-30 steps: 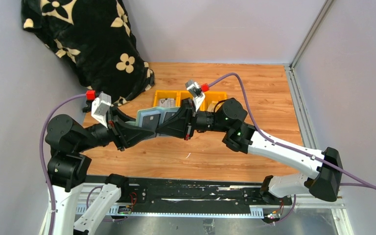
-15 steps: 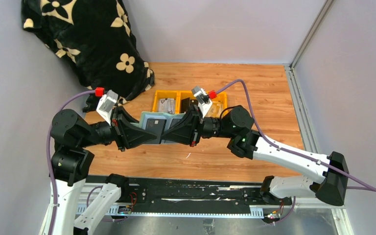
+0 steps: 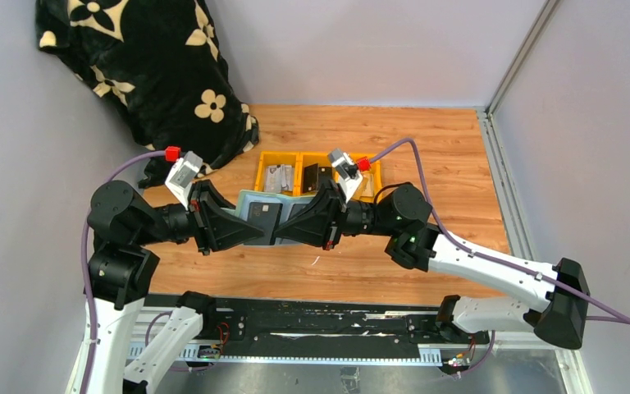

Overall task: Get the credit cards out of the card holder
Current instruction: Remove the credit card from the card holder.

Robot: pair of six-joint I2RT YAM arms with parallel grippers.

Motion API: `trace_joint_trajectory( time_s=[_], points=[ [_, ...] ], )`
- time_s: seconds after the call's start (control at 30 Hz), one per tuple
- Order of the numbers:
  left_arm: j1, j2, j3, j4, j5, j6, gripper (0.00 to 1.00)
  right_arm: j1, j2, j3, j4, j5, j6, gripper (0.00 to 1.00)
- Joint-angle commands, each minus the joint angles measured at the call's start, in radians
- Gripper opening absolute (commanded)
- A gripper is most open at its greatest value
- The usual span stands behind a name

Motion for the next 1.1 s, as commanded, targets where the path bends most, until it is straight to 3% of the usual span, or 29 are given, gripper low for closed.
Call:
trace_joint_trajectory(
  time_s=[0.0,0.43,0.57,0.63,1.07],
  points=[
    [-0.019,-0.01,0.034,-0.005,0.109,-0.041,0.16,-0.013,-0.021,-0.031,0.031,0.084,-0.023,0.0],
    [-0.019,-0.008,0.045,-0.005,0.105,-0.042,0.15,-0.013,-0.036,-0.03,-0.02,0.039,-0.055,0.0],
    [-0.019,-0.006,0.039,-0.001,0.103,-0.045,0.12,-0.014,-0.019,0.033,-0.037,0.043,-0.069,0.31],
    [-0.019,-0.005,0.039,0.0,0.105,-0.047,0.11,-0.019,-0.016,0.071,-0.064,0.07,-0.089,0.4],
    [-0.019,-0.018,0.039,0.022,0.123,-0.072,0.08,-0.065,0.059,0.188,-0.116,0.004,-0.081,0.38]
  ],
)
